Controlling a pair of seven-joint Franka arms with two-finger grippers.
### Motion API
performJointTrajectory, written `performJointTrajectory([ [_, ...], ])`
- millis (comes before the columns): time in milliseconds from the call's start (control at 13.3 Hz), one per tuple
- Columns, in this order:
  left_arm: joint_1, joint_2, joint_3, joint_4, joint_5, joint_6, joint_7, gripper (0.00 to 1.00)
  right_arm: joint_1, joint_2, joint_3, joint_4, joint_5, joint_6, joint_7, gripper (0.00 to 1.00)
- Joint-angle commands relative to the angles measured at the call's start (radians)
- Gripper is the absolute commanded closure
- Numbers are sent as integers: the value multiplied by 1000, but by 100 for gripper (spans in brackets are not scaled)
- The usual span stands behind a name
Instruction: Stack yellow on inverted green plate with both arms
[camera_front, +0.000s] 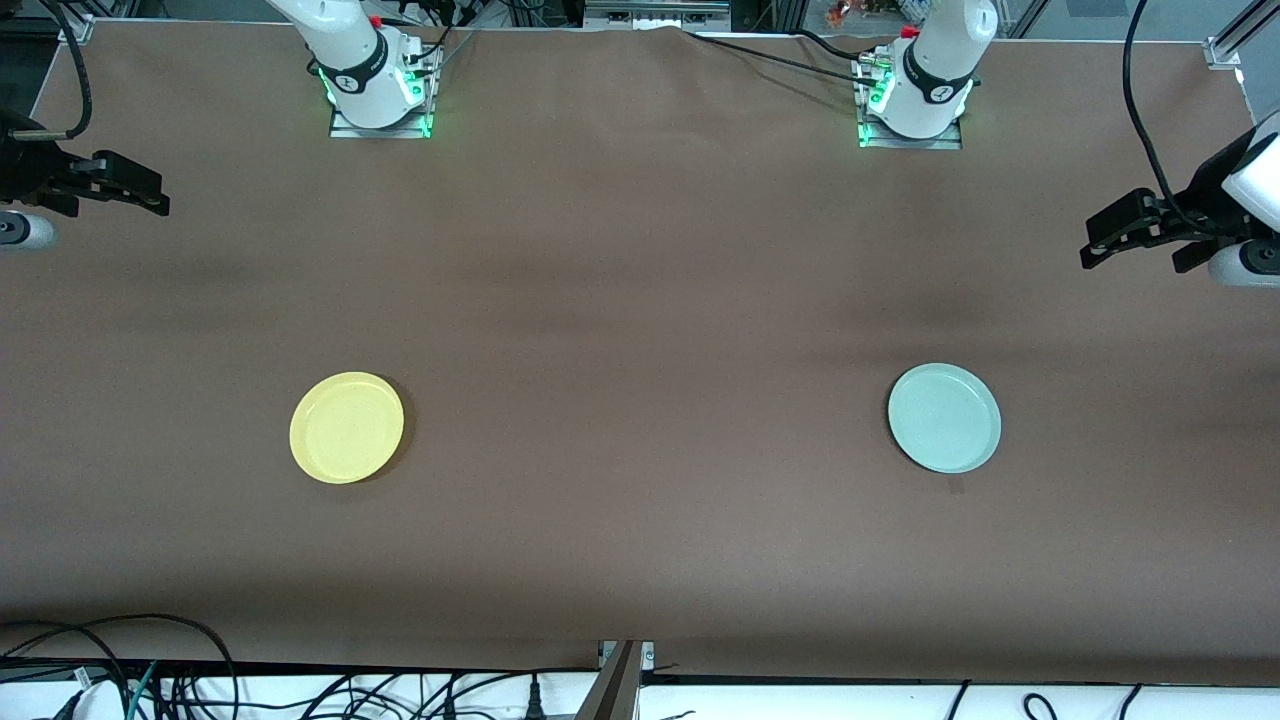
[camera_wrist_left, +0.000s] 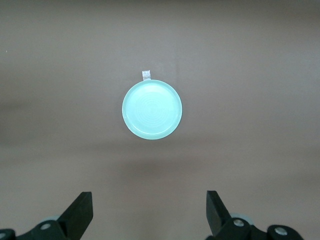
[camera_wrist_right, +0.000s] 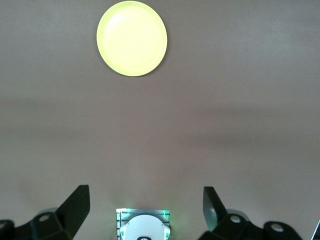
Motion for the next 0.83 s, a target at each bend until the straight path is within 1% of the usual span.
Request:
performJointTrajectory([
  [0, 8, -20, -6, -10, -6, 6, 40, 0, -12, 13, 7, 29, -5, -18, -13, 0],
  [151, 8, -9, -2, 10, -7, 6, 42, 0, -12, 13, 7, 29, -5, -18, -13, 0],
  [452, 1, -8, -10, 12, -3, 9, 33, 0, -12, 17, 7, 31, -5, -14, -11, 0],
  [754, 6, -9, 0, 15, -4, 9, 33, 0, -12, 21, 7, 34, -4, -5, -11, 0],
])
